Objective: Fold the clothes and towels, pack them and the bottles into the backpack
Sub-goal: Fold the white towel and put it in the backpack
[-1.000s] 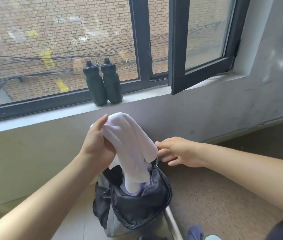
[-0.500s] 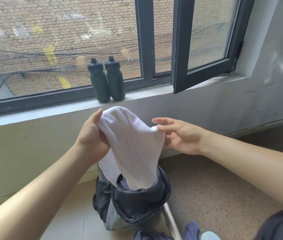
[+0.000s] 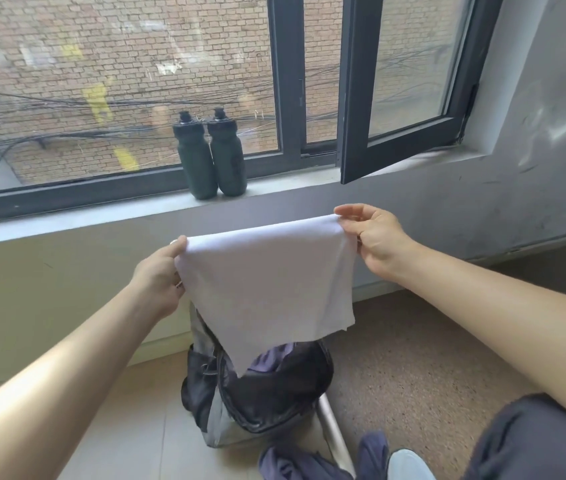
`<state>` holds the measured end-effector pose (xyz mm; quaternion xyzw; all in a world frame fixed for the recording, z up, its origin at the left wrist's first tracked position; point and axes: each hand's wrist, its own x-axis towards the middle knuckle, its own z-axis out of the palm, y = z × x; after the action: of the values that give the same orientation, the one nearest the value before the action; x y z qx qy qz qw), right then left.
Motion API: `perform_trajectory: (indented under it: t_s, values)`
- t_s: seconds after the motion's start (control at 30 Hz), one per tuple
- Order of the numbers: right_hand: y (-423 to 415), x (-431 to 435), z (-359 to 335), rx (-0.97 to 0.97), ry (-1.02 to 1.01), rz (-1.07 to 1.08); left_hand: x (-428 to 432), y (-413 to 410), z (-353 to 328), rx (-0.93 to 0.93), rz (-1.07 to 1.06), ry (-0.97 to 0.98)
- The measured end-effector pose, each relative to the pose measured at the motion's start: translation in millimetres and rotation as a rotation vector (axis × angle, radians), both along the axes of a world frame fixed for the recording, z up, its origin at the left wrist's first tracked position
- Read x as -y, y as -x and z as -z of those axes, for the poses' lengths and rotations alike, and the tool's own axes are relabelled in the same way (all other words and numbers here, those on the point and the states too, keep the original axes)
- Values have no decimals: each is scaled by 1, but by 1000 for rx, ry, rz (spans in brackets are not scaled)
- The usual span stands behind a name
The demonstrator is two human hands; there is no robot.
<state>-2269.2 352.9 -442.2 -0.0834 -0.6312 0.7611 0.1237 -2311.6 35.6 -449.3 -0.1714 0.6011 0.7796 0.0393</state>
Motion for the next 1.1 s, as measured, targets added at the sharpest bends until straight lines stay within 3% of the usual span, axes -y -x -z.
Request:
perform_trajectory:
  t_s: [0.1,0.23,0.4,0.5,0.63,0.77,0.97,1.1]
  values:
    - [1,-5,-2,-40,-162,103,-3,-1,-2,-71,-19,4]
    - [-4,-10,-2,-131,-535,267,-7,-4,-4,-196,-87,107]
    - [-4,-15,3,-114,-670,303,-2,-1,0,-261,-108,148]
    - [-2,-14,-1,-144,-625,249,0,1,1,-251,-98,145]
    - [-2,-5,-9,-164,-183,72,2,4,5,-260,-102,135]
    - [-3,-6,-10,-137,-91,75,6,7,12,-237,-93,151]
    - [1,-15,-2,-86,-153,145,12,7,15,-224,-91,151]
    - [2,-23,4,-114,-389,213,9,3,11,-236,-60,105]
